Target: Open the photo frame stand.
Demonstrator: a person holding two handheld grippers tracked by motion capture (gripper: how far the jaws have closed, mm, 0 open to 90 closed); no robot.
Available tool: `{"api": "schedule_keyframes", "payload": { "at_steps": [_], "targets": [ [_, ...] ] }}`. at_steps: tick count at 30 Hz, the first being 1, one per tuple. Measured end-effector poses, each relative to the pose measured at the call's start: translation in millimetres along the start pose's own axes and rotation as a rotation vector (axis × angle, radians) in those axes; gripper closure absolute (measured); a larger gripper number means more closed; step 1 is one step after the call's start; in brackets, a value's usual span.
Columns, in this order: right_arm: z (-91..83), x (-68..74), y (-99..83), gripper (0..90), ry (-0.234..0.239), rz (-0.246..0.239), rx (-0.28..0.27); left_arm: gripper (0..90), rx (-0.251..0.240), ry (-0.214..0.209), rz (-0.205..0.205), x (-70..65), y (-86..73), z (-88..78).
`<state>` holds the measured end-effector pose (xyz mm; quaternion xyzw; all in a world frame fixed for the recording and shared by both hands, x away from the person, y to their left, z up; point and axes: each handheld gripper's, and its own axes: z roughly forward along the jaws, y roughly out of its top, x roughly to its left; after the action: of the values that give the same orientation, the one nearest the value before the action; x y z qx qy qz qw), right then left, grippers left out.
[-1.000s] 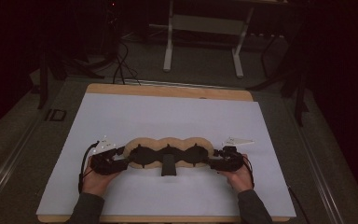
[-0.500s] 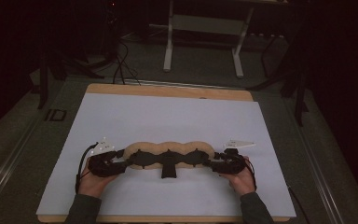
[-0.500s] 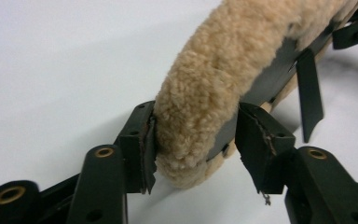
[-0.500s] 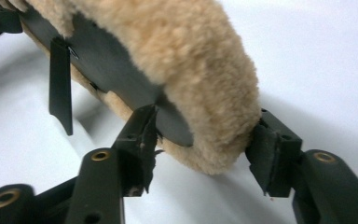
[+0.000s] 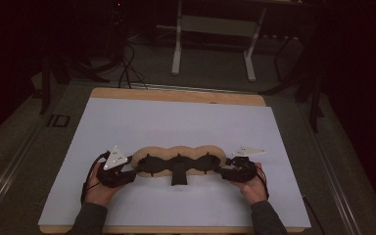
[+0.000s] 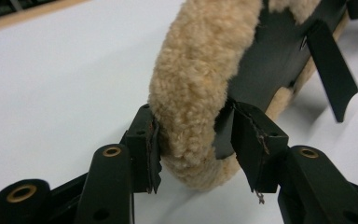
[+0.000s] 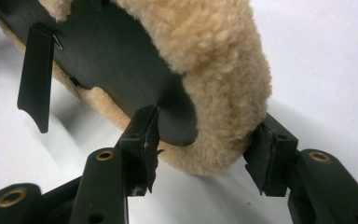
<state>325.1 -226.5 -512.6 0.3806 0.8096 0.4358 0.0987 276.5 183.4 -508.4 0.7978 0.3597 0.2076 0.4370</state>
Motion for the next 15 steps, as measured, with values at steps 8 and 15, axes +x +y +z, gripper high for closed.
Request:
{"api": "schedule_keyframes", "payload": {
  "at_steps": [8,15],
  "targets": [
    [2.7,-0.5,1.7,47.7,-0.077,-0.048,-0.042,54.0,-0.025,0.069,0.095,-4.0,2.9,8.7],
    [6.4,-1.8,0.7,47.2,-0.078,-0.029,-0.055,52.6,-0.033,0.074,0.07,-0.6,1.2,12.2]
  ]
}}
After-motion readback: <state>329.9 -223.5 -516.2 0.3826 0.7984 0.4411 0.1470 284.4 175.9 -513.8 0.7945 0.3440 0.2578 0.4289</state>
